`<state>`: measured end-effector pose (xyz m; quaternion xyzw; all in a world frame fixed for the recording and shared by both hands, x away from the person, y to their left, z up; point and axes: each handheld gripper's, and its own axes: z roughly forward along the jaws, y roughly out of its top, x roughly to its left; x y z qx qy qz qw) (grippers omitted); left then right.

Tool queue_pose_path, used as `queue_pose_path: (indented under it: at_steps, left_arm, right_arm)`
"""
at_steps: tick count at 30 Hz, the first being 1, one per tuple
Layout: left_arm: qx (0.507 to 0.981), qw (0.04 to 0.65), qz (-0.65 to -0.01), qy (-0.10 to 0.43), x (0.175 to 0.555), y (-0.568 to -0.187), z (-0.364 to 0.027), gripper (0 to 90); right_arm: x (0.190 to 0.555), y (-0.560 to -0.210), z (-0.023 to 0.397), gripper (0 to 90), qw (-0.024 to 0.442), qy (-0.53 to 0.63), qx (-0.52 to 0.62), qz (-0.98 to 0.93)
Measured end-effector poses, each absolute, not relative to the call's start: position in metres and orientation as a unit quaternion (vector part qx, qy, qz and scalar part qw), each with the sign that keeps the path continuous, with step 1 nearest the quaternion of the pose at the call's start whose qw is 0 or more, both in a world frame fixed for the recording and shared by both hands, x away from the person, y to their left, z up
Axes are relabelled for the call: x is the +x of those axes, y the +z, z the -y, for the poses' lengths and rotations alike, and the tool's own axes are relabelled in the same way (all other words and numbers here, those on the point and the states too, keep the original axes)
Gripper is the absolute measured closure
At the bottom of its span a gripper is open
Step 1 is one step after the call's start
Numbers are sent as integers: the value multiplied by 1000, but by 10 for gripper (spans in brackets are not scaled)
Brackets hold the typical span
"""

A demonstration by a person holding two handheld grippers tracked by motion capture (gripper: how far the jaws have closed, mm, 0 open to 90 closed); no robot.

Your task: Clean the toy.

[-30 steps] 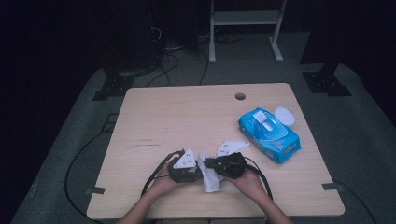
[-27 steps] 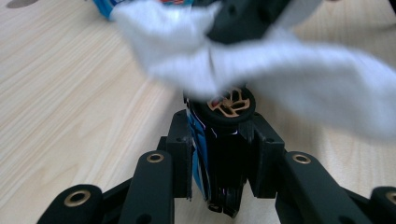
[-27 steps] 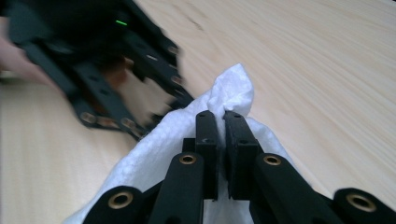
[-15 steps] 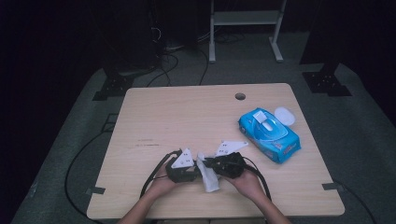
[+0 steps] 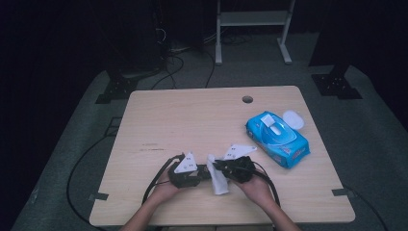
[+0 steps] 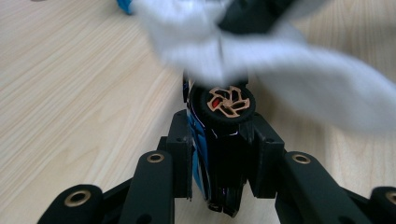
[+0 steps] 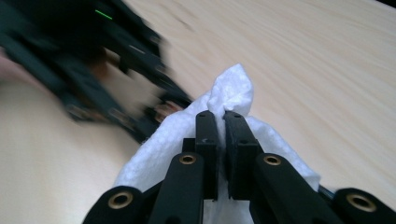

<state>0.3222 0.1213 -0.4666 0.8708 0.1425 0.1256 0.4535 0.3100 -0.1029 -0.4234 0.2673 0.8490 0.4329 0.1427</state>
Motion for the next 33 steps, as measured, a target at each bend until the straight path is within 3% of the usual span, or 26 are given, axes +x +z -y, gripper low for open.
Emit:
queue_pose_path:
  at_steps: [5,10,13,19,23,26,29,33]
  left_arm:
    - [871,452,-148,125,323,-466,-124,669]
    - [870,454,-149,126,323,-467,-123,668]
    - [871,452,-150,123,323,-466,-126,668]
    - [871,452,-149,121,324,-466,-127,669]
    - [870,454,-149,119,325,-466,-126,667]
    - [872,451,-150,118,325,-466,-125,666]
    - [872,450,-152,116,325,-466,-128,668]
    - [873,450,-149,117,325,-466,-128,669]
  right_arm:
    - [317,-423,124,847,152,428,297,-840]
    - [313,-427,104,846,125,451,286,-836]
    - [311,-426,95,846,134,449,264,-843]
    - [318,-425,119,847,164,433,304,-833]
    - [318,-427,117,847,162,441,311,-826]
    - [314,-429,103,847,130,456,292,-830]
    - [311,-427,96,847,149,445,272,-840]
    - [318,-425,117,847,172,432,304,-831]
